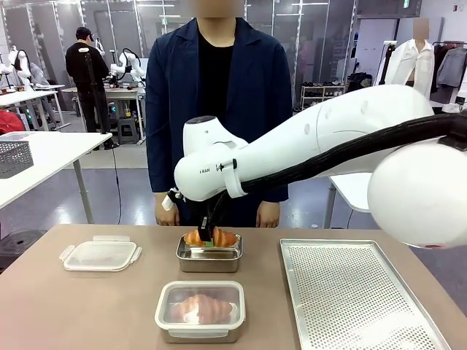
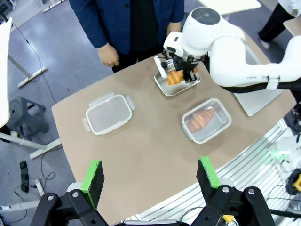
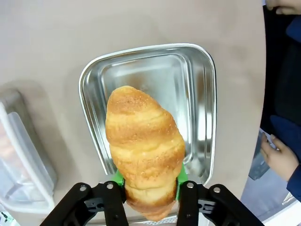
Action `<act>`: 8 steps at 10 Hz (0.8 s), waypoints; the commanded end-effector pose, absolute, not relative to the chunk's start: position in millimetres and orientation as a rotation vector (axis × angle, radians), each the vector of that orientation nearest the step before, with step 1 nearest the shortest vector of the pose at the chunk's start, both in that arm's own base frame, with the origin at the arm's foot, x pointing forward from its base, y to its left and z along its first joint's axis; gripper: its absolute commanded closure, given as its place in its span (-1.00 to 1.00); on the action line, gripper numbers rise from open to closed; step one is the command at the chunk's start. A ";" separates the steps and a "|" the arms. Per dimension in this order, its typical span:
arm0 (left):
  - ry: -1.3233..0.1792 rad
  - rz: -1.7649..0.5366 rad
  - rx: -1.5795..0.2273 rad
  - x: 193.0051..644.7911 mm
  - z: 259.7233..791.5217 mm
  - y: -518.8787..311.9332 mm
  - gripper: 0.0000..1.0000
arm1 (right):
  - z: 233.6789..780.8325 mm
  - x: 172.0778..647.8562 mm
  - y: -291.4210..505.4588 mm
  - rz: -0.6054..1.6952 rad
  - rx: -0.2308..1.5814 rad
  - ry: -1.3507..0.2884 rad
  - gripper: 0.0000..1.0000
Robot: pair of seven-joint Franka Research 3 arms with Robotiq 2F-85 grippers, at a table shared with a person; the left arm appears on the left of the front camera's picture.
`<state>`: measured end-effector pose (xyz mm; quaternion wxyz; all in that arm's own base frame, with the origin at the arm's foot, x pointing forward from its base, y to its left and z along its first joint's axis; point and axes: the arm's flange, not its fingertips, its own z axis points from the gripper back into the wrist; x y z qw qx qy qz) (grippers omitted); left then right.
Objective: Place the bread into the airtight container.
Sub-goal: Pick up a Butter Roll and place it into an empty Airtight Container.
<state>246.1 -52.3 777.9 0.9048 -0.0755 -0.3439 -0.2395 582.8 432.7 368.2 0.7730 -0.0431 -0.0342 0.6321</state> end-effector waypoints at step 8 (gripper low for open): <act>-0.710 -0.509 -0.160 245.4 778.4 -51.6 -1.00 | 374.7 577.9 414.9 1.446 -0.081 -0.060 -1.00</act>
